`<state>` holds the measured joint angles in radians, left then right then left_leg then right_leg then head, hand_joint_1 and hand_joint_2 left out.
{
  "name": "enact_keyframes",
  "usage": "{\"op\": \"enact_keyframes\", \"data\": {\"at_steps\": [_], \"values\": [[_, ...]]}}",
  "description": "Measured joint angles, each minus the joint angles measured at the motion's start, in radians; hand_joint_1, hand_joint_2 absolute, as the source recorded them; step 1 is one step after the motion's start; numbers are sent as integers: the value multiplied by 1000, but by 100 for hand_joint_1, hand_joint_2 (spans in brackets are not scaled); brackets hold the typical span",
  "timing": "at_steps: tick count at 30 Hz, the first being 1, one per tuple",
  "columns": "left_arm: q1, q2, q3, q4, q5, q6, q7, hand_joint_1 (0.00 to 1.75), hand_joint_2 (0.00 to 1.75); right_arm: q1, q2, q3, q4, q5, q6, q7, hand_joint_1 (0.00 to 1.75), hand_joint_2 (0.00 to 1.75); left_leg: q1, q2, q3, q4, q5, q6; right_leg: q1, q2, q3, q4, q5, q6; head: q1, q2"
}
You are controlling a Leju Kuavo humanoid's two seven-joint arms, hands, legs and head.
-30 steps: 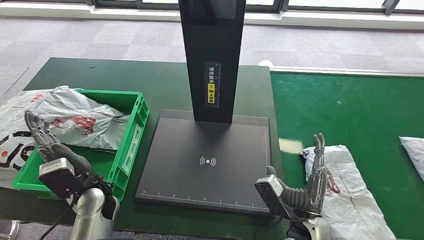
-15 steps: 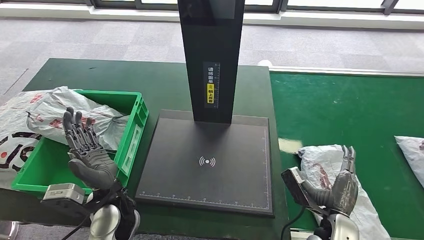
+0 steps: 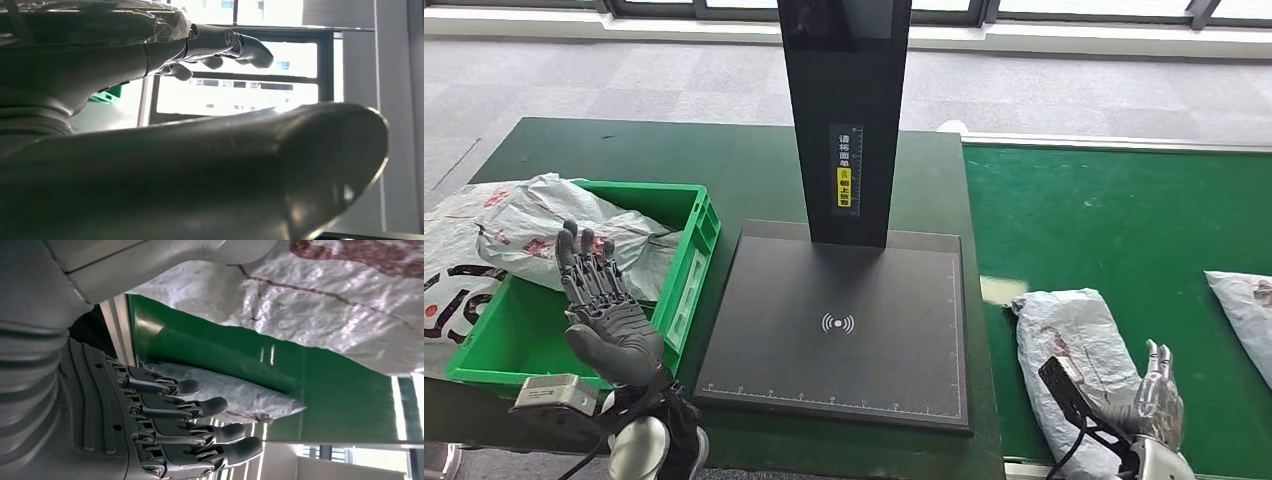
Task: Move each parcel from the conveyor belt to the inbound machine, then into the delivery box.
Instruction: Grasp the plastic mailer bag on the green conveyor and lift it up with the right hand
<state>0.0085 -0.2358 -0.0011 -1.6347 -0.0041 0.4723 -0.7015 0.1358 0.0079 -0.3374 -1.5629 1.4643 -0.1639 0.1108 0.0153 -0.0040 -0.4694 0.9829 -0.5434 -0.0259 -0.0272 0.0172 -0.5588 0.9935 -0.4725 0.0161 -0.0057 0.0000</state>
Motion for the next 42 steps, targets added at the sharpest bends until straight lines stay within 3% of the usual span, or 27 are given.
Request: {"op": "enact_keyframes", "data": {"at_steps": [11,23,27,42], "values": [[-37,5,-28,101,-22,4,5,0,0,-5,-1,-43,138,7,115,-67,0,175,0,0,-1,0,0,0,0,0,1,0,0,0,0,0],[-88,8,-62,183,-28,-2,7,0,0,-109,9,-19,408,9,103,-72,0,175,3,14,7,0,-4,1,3,13,14,-3,0,1,0,0],[-102,8,-72,200,-31,-3,9,0,0,-132,18,-9,464,8,113,-76,175,175,5,17,14,0,-5,2,5,16,21,-7,2,3,0,0],[-130,8,-87,216,-34,-5,17,0,0,-139,24,8,471,25,104,-70,175,175,10,18,32,0,-12,5,10,17,43,-11,-2,5,0,0]]}}
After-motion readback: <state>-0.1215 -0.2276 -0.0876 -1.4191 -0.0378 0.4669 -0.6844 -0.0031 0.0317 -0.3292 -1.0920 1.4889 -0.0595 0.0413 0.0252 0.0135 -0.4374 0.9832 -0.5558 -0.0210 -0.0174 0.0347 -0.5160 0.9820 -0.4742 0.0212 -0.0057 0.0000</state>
